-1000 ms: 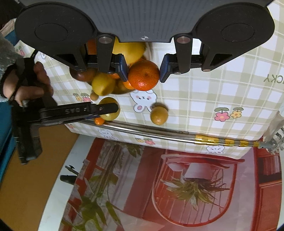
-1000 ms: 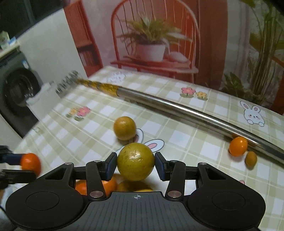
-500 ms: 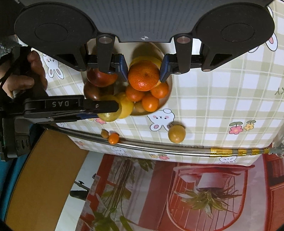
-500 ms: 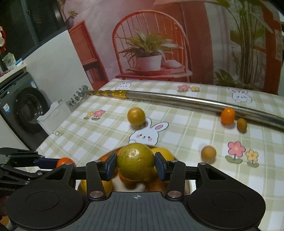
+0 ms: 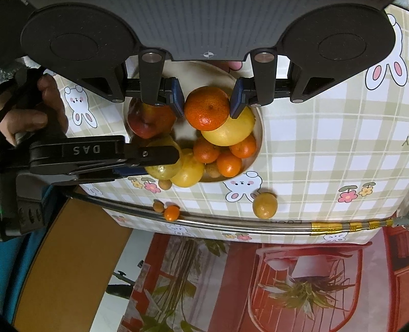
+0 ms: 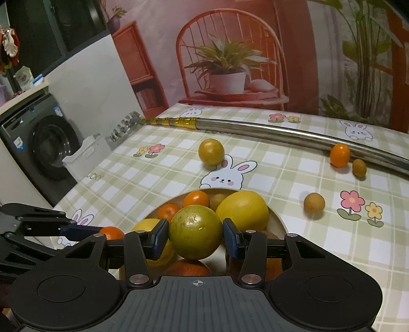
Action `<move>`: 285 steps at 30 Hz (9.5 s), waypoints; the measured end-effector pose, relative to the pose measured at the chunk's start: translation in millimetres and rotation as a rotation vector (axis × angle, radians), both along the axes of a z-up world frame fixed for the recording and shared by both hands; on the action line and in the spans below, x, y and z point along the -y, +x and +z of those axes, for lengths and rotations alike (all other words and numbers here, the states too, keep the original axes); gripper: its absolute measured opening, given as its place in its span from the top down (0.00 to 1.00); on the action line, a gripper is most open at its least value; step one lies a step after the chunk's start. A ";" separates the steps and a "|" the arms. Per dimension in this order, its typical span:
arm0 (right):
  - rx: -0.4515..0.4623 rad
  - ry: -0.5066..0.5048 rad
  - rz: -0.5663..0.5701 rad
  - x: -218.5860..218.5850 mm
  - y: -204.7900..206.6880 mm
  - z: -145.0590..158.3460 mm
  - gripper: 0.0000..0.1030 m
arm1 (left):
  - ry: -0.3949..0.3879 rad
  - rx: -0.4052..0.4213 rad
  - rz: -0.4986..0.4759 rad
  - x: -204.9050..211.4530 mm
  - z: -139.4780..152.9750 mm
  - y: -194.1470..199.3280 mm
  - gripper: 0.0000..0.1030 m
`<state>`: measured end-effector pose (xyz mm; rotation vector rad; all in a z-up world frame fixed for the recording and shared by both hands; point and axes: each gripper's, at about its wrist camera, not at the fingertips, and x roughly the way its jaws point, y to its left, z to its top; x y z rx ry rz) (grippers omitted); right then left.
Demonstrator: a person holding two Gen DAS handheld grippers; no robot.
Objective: Organize fruits
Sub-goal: 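Carry the tangerine onto the plate and open the left tool while the right tool carries the citrus, then lower the yellow-green citrus onto the plate and open the right tool, then move both tools back toward the loose fruit, left tool toward a brown kiwi, then grasp the brown kiwi with the left tool while the right tool grasps a small yellow citrus, then carry the kiwi toward the plate with the left tool while the right tool carries the citrus, then lower the kiwi onto the plate and open the left tool while the right tool lowers the citrus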
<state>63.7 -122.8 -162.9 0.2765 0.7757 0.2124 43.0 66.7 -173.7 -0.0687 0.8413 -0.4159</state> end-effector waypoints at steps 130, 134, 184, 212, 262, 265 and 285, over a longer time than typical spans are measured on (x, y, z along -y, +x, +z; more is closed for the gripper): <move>0.118 -0.167 -0.295 130.5 10.4 36.2 0.58 | 0.012 0.110 -0.050 33.4 46.2 107.0 0.64; 0.117 -0.134 -0.328 144.4 7.9 28.8 0.58 | -0.013 0.058 -0.176 73.1 28.1 131.7 0.64; 0.048 0.001 -0.304 146.6 19.0 0.6 0.58 | 0.028 -0.021 -0.026 53.8 15.6 130.8 0.73; -0.054 -0.132 0.007 -24.9 164.2 8.0 0.58 | 0.005 0.097 0.405 -126.7 39.7 39.5 0.73; -0.002 -0.063 -0.103 7.6 7.6 7.6 0.60 | -0.028 -0.010 -0.012 18.5 12.8 50.5 0.73; 0.003 -0.067 -0.092 3.0 6.9 4.8 0.60 | -0.030 -0.034 -0.009 22.5 6.5 57.5 0.73; 0.017 -0.071 -0.060 -0.5 5.9 -7.4 0.59 | 0.004 -0.100 -0.024 39.9 -9.5 72.7 0.73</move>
